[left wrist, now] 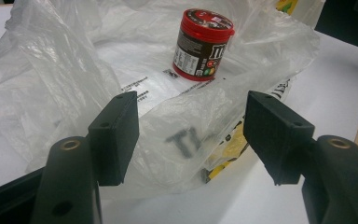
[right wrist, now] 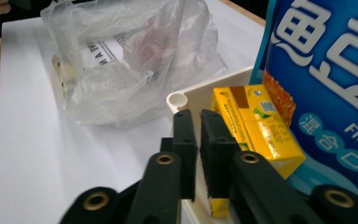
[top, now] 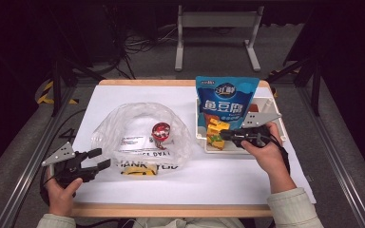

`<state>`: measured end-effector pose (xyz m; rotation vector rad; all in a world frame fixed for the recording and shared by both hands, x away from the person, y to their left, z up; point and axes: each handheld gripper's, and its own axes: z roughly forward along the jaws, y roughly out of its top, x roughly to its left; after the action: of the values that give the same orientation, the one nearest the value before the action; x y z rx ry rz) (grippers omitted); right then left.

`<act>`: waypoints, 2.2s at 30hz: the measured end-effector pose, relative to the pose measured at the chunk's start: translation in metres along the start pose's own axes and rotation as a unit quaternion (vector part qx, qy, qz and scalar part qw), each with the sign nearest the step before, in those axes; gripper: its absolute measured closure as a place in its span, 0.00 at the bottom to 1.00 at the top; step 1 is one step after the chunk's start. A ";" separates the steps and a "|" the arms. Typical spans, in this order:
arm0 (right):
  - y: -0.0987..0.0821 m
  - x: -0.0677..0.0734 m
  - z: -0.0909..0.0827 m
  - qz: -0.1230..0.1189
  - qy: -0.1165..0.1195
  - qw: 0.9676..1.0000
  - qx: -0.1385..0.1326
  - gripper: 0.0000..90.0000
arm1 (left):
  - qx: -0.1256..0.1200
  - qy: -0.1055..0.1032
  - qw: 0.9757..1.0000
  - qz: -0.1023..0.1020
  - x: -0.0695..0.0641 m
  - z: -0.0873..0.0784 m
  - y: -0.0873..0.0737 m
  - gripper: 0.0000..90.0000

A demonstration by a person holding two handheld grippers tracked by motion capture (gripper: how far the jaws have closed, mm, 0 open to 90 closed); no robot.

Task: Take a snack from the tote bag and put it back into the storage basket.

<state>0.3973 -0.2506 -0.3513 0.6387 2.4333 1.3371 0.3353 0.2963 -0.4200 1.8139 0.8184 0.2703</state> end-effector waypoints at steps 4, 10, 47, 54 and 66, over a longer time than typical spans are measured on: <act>-0.004 -0.001 0.000 0.002 0.007 1.000 0.007 1.00 | 0.002 -0.001 1.000 0.002 0.000 0.000 0.000 0.41; -0.009 -0.002 0.005 0.001 0.014 1.000 0.026 1.00 | 0.000 -0.001 1.000 0.000 0.001 0.000 0.000 0.41; -0.033 -0.012 0.037 0.027 0.005 0.991 0.130 1.00 | 0.002 0.000 1.000 0.002 0.000 -0.001 -0.001 0.40; -0.036 -0.014 0.039 0.030 -0.002 0.990 0.136 1.00 | 0.002 0.000 1.000 0.002 0.000 -0.001 -0.001 0.41; -0.038 -0.017 0.037 0.036 -0.011 0.989 0.142 1.00 | 0.000 0.000 1.000 0.003 0.000 -0.001 -0.001 0.40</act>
<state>0.4193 -0.2507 -0.4018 0.8119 2.6290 1.0087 0.3344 0.2976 -0.4202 1.8177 0.8124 0.2738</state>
